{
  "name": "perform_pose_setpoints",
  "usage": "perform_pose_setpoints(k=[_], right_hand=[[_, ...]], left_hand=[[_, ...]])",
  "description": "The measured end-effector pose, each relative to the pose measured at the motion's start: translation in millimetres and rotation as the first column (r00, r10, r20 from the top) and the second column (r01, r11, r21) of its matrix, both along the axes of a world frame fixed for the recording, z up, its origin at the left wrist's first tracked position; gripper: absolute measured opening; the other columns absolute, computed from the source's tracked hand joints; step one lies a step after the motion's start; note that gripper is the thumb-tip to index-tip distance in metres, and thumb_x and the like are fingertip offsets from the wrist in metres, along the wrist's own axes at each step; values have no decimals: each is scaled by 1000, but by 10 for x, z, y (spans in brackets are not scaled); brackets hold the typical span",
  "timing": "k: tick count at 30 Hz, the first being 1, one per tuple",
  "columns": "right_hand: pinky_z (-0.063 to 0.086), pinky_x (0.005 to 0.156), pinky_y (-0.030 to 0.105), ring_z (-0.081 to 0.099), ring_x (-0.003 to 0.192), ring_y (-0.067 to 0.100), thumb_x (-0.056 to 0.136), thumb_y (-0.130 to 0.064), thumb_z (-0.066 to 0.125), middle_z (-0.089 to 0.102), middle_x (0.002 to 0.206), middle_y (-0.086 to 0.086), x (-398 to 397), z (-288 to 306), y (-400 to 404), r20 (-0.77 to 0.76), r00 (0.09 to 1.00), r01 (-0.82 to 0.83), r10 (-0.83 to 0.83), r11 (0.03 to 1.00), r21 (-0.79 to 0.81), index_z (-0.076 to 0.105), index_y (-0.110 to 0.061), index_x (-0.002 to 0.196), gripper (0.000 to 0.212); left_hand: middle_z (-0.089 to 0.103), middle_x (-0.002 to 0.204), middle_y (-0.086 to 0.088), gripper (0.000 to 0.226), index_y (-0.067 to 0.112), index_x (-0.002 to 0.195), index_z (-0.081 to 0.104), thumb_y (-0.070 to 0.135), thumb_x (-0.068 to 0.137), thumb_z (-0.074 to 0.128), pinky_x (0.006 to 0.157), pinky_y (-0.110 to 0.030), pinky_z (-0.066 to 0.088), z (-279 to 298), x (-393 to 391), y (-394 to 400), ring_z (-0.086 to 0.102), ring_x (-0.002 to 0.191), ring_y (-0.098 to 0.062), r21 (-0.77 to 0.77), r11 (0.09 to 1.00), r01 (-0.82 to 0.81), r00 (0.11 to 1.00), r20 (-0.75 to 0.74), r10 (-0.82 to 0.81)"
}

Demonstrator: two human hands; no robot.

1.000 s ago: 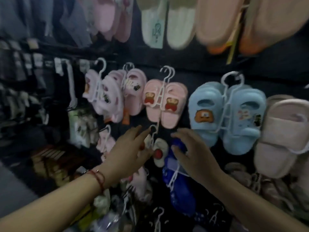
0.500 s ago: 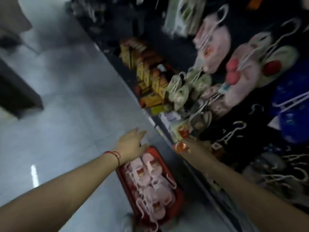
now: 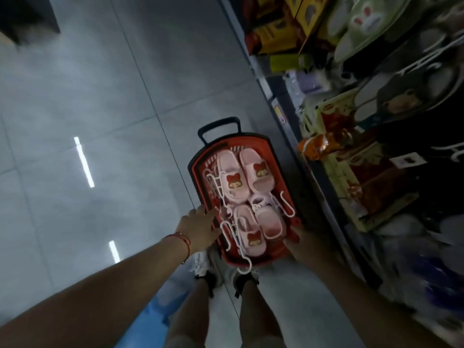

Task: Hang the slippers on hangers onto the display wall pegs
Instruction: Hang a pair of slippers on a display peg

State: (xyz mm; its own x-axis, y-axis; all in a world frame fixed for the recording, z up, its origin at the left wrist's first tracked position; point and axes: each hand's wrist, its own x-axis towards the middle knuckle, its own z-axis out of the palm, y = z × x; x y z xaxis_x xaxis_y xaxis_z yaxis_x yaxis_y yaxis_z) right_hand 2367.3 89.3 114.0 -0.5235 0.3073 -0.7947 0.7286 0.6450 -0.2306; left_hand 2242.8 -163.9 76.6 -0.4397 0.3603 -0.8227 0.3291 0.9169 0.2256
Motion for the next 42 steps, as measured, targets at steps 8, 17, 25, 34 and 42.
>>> perform_pose_setpoints(k=[8, 17, 25, 34, 42], right_hand=[[47, 103, 39, 58, 122, 28, 94, -27, 63, 62, 136, 9, -436, -1160, 150, -41, 996, 73, -75, 996, -59, 55, -19, 141, 49], [37, 115, 44, 37, 144, 25, 91, -26, 67, 29, 162, 0, -1477, -1871, 256, -314, 921, -223, 229, 973, 56, 26, -23, 157, 77], [35, 100, 35, 41, 129, 28, 87, -21, 71, 47, 141, 5, -1862, -2051, 291, -238, 787, -533, 570, 821, 204, 48, -19, 137, 55], [48, 82, 31, 61, 105, 22, 84, -23, 75, 64, 106, -2, -1697, -1264, 338, -317, 831, -425, 458, 889, 172, 51, -28, 100, 29], [61, 74, 41, 66, 95, 12, 76, -32, 80, 65, 108, -12, -1523, 319, 474, -485, 873, 31, -50, 998, -46, 56, -37, 115, 45]], left_hand=[[15, 166, -13, 74, 26, 161, 14, 52, 100, 48, 113, -48, 37, -1108, -262, 423, 29, 146, -37, 47, 998, -50, 991, -119, 56], [14, 165, -15, 84, 27, 160, 8, 54, 96, 55, 119, -54, 28, -1897, -727, 820, 21, 150, -39, 145, 981, -128, 947, -276, 164], [52, 134, -3, 71, 27, 144, 51, 67, 86, 61, 98, -44, 44, -2060, -793, 838, 41, 121, -27, 253, 958, -132, 925, -317, 211], [68, 91, -3, 40, 19, 109, 75, 53, 89, 68, 81, -40, 48, -1345, -793, 603, 52, 92, -27, 489, 840, -234, 857, -305, 416], [63, 65, -8, 30, 9, 80, 70, 35, 93, 70, 46, -18, 30, 326, -1006, 598, 52, 56, -17, 624, 459, -633, 609, 35, 792]])
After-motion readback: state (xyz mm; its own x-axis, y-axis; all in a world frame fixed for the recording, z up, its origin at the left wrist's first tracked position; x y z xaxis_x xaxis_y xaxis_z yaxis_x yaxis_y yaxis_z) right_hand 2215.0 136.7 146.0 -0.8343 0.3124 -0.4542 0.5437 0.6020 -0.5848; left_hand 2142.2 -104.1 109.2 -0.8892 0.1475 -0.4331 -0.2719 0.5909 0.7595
